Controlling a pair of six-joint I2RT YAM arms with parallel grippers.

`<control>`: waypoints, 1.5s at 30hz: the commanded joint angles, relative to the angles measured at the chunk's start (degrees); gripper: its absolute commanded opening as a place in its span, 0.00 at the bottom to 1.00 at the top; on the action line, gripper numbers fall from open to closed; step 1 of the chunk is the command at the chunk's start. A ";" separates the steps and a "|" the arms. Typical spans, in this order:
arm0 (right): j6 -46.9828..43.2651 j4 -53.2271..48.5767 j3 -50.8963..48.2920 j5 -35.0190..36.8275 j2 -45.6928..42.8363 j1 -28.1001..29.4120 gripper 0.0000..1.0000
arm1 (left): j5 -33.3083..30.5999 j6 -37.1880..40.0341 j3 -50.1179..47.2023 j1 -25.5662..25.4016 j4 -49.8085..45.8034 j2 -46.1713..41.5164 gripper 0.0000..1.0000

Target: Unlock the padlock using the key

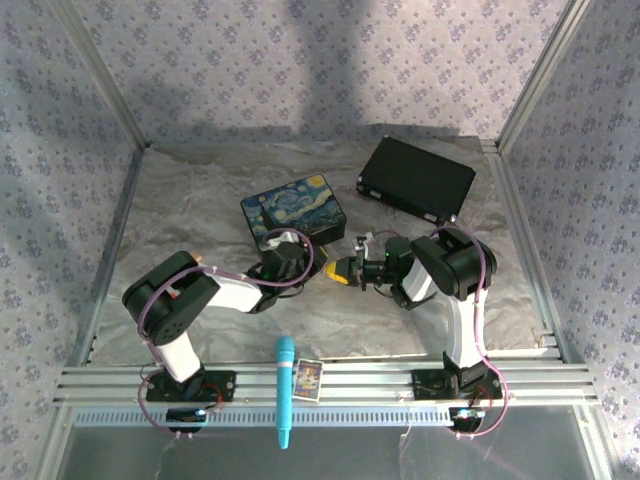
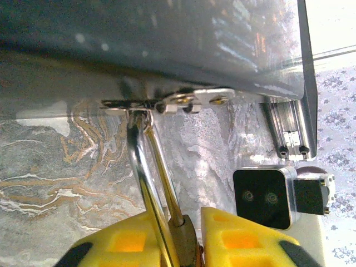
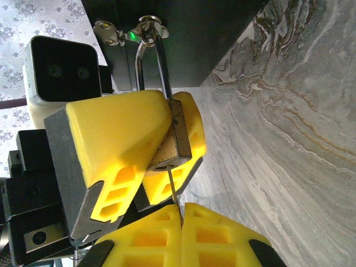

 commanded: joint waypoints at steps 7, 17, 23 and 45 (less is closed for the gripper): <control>-1.01 1.70 -0.64 0.65 -2.56 -0.11 0.00 | 6.74 -5.24 -0.35 -1.41 -7.25 -0.43 0.09; -1.44 1.70 -2.76 0.58 -3.85 -0.15 0.00 | 8.21 -9.13 -1.38 -0.64 -2.60 0.72 0.06; -0.88 1.72 0.13 -0.04 -1.44 -0.16 0.00 | 9.95 -10.62 -1.80 -0.45 1.23 1.03 0.04; 3.50 1.77 3.53 -2.57 0.90 -3.97 0.00 | 10.28 -6.67 -1.42 -1.05 -3.04 -0.87 0.00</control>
